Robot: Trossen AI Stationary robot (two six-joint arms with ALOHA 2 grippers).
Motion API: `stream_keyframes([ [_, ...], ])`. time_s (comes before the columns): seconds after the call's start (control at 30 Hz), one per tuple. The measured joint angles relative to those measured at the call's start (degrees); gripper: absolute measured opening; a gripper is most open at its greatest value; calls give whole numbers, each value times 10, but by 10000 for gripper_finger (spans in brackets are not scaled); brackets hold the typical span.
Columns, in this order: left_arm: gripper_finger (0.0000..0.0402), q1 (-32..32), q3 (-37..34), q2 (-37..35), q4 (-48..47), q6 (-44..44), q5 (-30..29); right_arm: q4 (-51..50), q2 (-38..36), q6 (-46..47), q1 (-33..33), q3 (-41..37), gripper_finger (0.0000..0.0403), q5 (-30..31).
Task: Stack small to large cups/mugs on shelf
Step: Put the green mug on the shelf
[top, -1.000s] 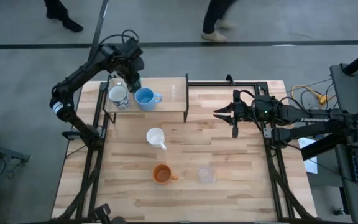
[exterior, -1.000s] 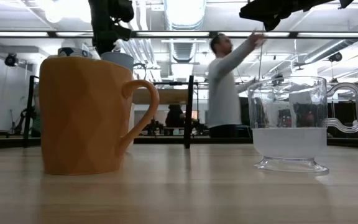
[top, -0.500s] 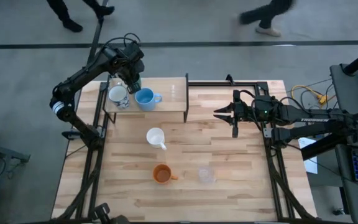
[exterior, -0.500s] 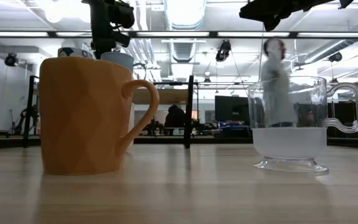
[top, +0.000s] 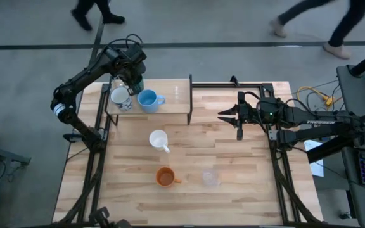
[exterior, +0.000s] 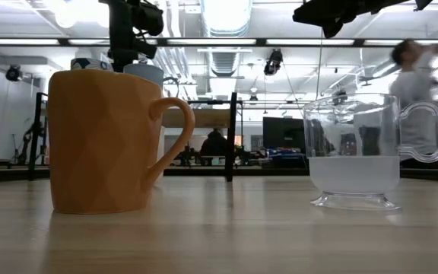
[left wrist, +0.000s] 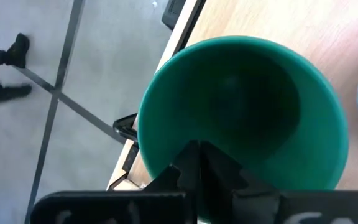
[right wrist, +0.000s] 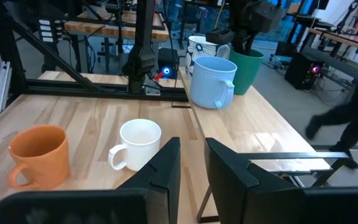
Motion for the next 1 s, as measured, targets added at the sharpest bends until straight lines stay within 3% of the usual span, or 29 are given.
stream_keyframes([
  [1.0, 0, 0, -1, -1, -42, -30, -64, 0, 0, 0, 0, 0, 68, 0],
])
